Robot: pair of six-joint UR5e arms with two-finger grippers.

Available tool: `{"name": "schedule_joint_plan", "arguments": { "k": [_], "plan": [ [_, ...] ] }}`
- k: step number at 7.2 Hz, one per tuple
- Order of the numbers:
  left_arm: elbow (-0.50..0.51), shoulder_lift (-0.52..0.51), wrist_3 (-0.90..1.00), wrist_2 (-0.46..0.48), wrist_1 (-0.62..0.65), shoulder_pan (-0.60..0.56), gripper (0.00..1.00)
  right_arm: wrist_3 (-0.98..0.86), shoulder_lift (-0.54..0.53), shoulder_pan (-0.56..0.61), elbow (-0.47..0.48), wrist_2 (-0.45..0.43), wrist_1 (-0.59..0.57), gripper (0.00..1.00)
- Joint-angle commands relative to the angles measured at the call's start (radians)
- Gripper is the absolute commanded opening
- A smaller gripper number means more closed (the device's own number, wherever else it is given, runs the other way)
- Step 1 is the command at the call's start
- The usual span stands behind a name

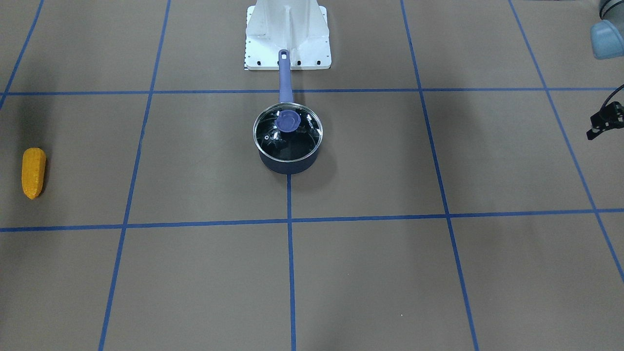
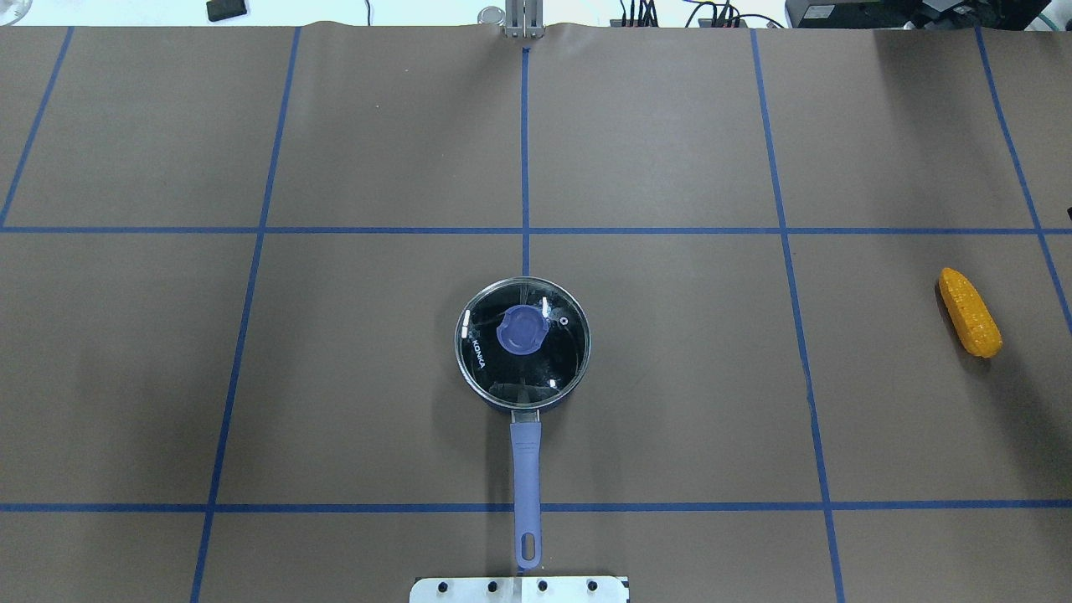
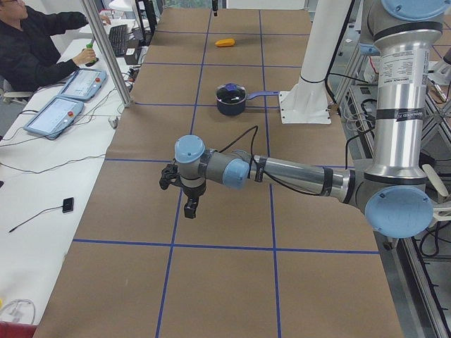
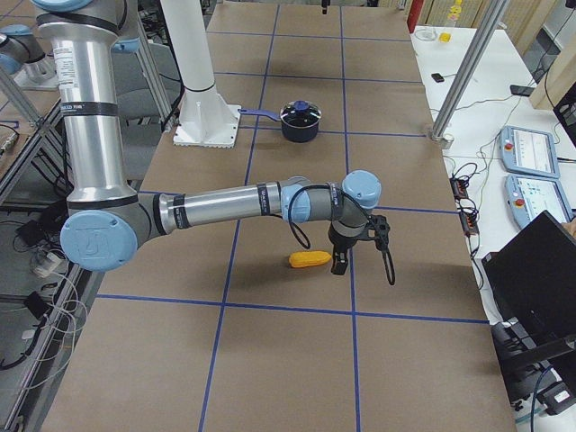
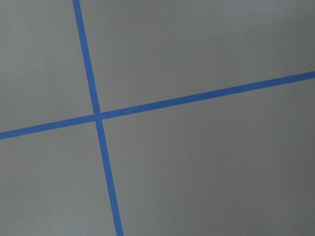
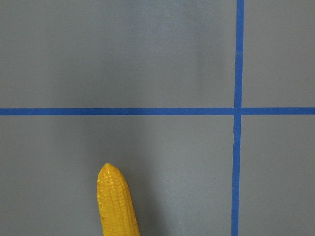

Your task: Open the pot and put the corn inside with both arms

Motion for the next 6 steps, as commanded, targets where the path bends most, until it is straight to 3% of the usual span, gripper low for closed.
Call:
{"name": "schedule_joint_plan", "arguments": {
  "k": [1,4,6],
  "plan": [
    [0.001,0.000,0.000,0.000,0.000,0.000,0.99,-0.011,0.018,-0.008,0.006,-0.003,0.000,1.00],
    [-0.014,-0.012,-0.020,-0.005,-0.033,0.002,0.99,0.000,0.035,-0.027,-0.009,-0.003,0.000,1.00],
    [-0.028,-0.098,-0.153,-0.012,-0.025,0.058,0.99,-0.008,0.043,-0.118,0.024,-0.014,0.002,1.00]
  ]
}}
